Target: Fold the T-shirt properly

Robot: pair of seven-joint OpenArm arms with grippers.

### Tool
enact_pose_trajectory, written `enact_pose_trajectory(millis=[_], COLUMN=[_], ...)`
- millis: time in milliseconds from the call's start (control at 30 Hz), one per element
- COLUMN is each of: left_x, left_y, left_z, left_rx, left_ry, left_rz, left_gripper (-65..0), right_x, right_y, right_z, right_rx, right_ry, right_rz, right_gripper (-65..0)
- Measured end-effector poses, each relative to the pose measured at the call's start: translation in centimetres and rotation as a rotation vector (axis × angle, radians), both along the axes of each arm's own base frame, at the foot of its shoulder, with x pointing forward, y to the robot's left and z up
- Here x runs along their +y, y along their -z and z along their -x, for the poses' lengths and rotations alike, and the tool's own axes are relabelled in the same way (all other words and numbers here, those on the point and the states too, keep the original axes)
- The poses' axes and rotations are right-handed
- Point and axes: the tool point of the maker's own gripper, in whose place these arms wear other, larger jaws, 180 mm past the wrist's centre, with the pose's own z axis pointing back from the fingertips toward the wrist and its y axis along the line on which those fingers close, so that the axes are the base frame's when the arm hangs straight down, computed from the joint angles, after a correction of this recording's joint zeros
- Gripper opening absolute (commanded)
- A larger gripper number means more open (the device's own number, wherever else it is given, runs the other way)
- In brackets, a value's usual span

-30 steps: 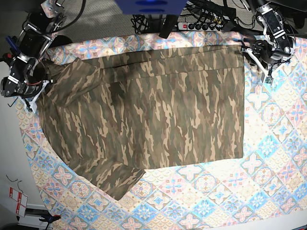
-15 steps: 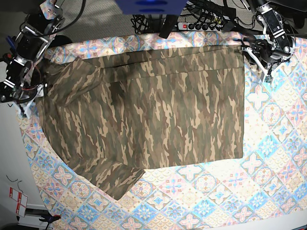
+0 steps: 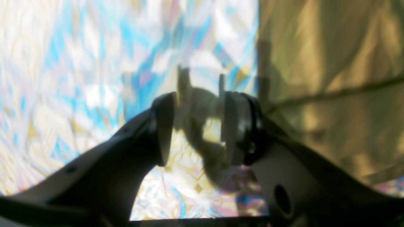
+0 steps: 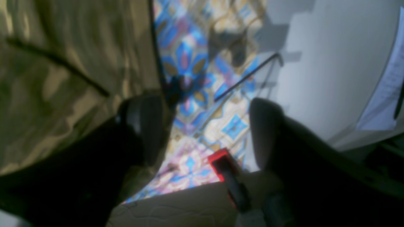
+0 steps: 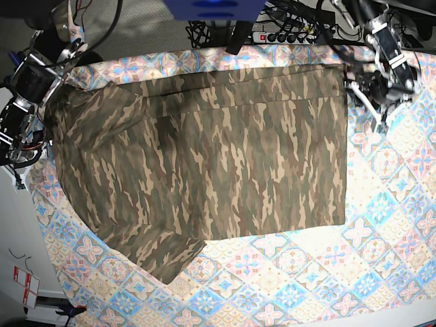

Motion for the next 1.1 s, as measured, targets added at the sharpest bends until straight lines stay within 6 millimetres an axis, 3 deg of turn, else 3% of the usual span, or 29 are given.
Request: enact_pose_trajectory(millis=[100, 233, 367, 467, 600, 667, 900, 1000, 1100], left_x=[0.1, -1.6, -3.6, -3.1, -3.4, -3.4, -3.2, -3.2, -3.2], left_y=[-2.2, -4.8, -5.2, -3.9, -3.6, -3.5, -3.2, -3.1, -2.8], left_z=[-2.8, -6.7, -9.3, -9.9, -11.0, -11.0, -10.4, -10.3, -9.8], left_rx=[-0.033, -0.109, -0.131, -0.068, -0.053, -0.046, -0.029, -0.027, -0.016], left_ry=[0.016, 0.111, 0.178, 0.172, 0.172, 0.172, 0.170, 0.169, 0.167], left_rz=[-0.038, -0.073, -0.070, -0.094, -0.099, -0.109, -0.111, -0.110, -0.108], left_gripper=[-38.4, -38.4, -38.4, -38.4, -38.4, -38.4, -38.4, -38.4, -38.4], right_x=[0.1, 0.6, 2.0, 3.1, 6.4, 7.8, 9.9, 9.7, 6.4], right_y=[-1.1, -2.3, -1.0, 0.0, 1.7, 2.5, 3.5, 3.9, 3.4], right_z=[-1.8, -4.5, -5.1, -7.3, -10.8, -11.8, -14.0, -13.6, -13.6], right_rx=[-0.055, -0.165, -0.177, -0.235, -0.315, -0.338, -0.455, -0.476, -0.531], right_ry=[-0.009, -0.041, -0.055, -0.054, -0.058, -0.060, -0.114, -0.113, -0.045], right_rz=[-0.003, -0.012, -0.057, -0.140, -0.304, -0.373, -0.439, -0.450, -0.357], right_gripper=[-22.3, -22.3, -22.2, -22.1, -22.1, -22.1, -22.1, -22.1, -22.0])
